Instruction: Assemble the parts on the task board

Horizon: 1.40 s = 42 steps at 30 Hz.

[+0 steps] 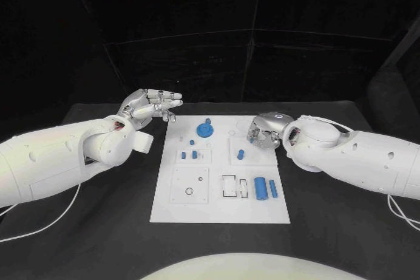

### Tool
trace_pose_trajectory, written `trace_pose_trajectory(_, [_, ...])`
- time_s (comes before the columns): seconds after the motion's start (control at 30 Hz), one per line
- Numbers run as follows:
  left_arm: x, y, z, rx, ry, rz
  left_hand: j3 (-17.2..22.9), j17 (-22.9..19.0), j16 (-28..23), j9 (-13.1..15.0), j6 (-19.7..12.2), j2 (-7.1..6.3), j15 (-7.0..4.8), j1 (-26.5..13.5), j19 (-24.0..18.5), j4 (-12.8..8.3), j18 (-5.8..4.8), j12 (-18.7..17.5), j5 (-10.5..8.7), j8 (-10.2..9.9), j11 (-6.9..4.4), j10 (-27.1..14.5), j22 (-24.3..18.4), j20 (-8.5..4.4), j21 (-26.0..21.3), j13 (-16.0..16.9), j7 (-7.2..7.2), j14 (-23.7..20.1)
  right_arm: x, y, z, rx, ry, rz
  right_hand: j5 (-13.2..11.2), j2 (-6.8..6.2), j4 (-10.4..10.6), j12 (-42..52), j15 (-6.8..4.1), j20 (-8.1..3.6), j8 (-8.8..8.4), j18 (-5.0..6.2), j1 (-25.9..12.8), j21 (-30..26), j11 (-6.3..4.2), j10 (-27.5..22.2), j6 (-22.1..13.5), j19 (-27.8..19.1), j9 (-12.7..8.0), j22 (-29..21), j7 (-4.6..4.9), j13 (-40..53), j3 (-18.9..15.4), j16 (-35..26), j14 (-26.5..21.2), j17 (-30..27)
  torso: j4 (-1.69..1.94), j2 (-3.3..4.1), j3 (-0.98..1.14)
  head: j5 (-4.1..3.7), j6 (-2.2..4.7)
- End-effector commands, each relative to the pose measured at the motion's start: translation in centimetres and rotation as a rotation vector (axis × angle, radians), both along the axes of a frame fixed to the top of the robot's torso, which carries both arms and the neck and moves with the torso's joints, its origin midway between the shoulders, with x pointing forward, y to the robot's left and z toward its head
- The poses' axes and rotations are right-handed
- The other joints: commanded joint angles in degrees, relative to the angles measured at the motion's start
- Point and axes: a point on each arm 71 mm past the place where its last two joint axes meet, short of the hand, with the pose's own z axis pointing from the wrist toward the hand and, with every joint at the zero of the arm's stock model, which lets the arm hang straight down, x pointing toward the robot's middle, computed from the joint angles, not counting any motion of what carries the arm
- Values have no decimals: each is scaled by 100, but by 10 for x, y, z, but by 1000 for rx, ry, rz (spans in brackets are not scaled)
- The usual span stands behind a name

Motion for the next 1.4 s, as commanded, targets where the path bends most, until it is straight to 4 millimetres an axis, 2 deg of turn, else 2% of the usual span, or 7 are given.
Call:
trace_pose_trajectory(0.03, [-1,-2,1,-17,2,-25,-39,-11,-40,-9,-61,21,4,28,-39,9,67,23,24,-18,11,-47,-8,-4,-22,-9,6,-58,0,-3,4,40,-18,-43,-35,-2,-7,-35,-22,3,-31,-51,-91,29,0,25,46,31,2,10,7,0,58,29,118,-2,-6,2,-3,-3,10])
trace_pose_trajectory(0.67, [0,0,1,-12,-1,-23,-44,-16,-40,-10,-83,27,10,39,-41,0,68,29,24,-20,18,-72,-15,1,-31,-8,13,-65,-14,-5,15,80,-37,-49,-126,-39,-47,-32,-25,5,-28,-64,-252,67,-10,51,76,72,7,82,-6,3,136,43,123,13,-4,6,0,-8,22])
trace_pose_trajectory(0.83, [1,1,1,-11,-1,-21,-44,-16,-40,-10,-83,27,10,39,-41,0,68,29,24,-20,18,-72,-15,1,-31,-8,13,-65,-20,-1,26,115,-58,-37,-133,-43,-52,-31,-26,5,-28,-67,-264,76,-12,54,79,84,7,101,-8,3,142,52,126,25,-14,2,-3,2,16])
trace_pose_trajectory(1.0, [1,0,1,-11,0,-24,-44,-16,-40,-10,-83,27,10,39,-41,0,68,29,24,-20,18,-72,-15,1,-31,-8,13,-65,-21,3,36,131,-80,-29,-133,-48,-63,-31,-28,4,-28,-75,-267,94,-15,55,81,108,7,139,-11,3,151,70,132,54,-3,3,-2,-21,33])
trace_pose_trajectory(1.17, [1,-1,1,-12,0,-26,-49,-19,-40,-10,-91,26,13,40,-42,-3,68,32,24,-20,22,-82,-18,4,-35,-8,17,-69,-19,0,39,112,-76,-49,-260,-149,-80,-114,4,20,-83,-68,-412,64,27,-82,-45,63,-18,77,30,-20,196,33,114,-13,2,8,-5,-28,39])
trace_pose_trajectory(1.4, [1,-1,1,-12,1,-26,-50,-19,-40,-11,-92,26,13,40,-43,-4,68,33,24,-20,22,-84,-18,4,-35,-8,17,-69,-15,-2,36,76,-55,-64,-381,-439,-11,-301,108,112,-90,-26,-690,-89,156,-446,-370,-118,-31,-183,137,-28,176,-43,70,-134,-10,12,-2,-16,45])
